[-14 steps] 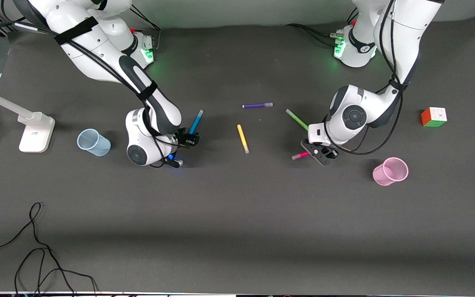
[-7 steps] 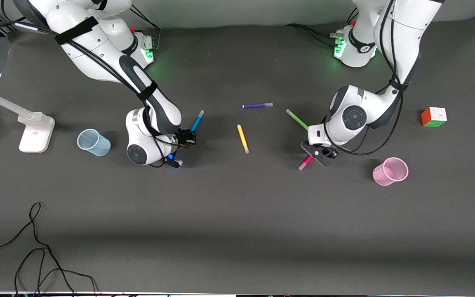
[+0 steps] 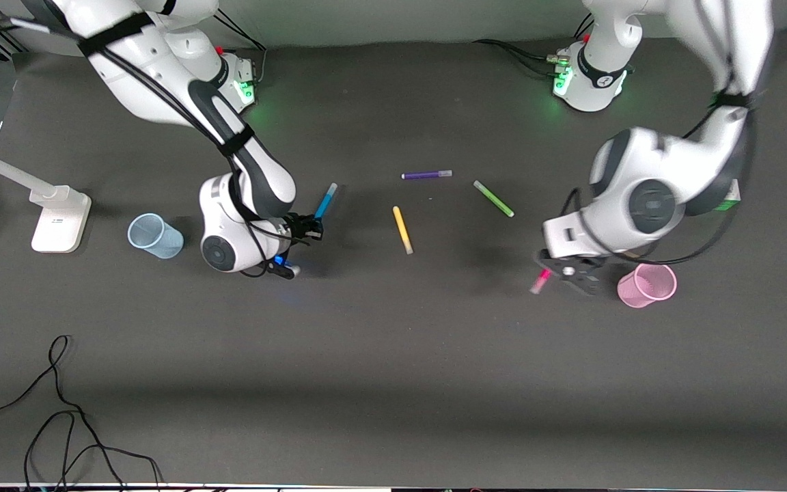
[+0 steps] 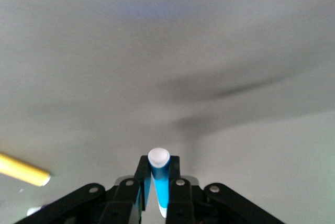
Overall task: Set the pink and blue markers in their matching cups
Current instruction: 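Carry the blue marker with the right gripper while the left gripper carries pink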
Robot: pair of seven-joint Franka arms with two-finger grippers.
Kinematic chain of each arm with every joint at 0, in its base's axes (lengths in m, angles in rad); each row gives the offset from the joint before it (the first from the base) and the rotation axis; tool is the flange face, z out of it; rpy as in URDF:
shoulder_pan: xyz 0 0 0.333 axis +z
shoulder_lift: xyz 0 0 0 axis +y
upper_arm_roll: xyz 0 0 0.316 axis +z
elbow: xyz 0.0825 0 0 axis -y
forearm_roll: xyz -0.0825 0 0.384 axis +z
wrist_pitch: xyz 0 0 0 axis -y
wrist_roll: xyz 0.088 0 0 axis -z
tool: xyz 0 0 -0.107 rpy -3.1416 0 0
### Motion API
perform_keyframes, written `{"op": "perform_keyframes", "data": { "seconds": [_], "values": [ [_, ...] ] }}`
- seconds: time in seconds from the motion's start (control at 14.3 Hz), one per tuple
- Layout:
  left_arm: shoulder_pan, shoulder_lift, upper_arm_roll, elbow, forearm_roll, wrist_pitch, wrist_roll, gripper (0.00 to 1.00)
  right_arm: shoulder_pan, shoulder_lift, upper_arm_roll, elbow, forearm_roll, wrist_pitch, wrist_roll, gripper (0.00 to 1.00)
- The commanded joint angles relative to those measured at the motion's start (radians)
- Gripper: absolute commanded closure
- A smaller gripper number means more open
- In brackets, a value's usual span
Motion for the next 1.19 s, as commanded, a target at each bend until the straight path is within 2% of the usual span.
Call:
{"op": "perform_keyframes", "data": {
  "seconds": [0.0,0.35,0.56,0.77,0.91,1.12],
  "values": [
    [0.083,-0.037,0.001,0.088,-0.022,-0.184,-0.019,0.93,-0.037,-0.175,-0.015,-0.024,-0.144,-0.072,0.009,1.00],
    [0.291,-0.114,0.011,0.112,0.016,-0.318,-0.020,0.93,-0.051,-0.389,-0.056,-0.022,-0.390,-0.087,-0.028,1.00],
    [0.343,-0.117,0.011,0.128,0.069,-0.338,-0.023,0.93,-0.069,-0.482,-0.059,-0.022,-0.498,-0.123,-0.087,1.00],
    [0.335,-0.088,0.008,0.131,0.121,-0.356,-0.075,0.94,-0.069,-0.535,-0.097,-0.024,-0.542,-0.141,-0.144,1.00],
    [0.328,-0.062,0.006,0.131,0.147,-0.359,-0.106,0.94,-0.066,-0.544,-0.148,-0.019,-0.545,-0.135,-0.190,1.00],
    [0.312,-0.011,0.004,0.132,0.153,-0.372,-0.160,0.94,-0.069,-0.582,-0.186,-0.045,-0.545,-0.132,-0.252,1.00]
  ]
}}
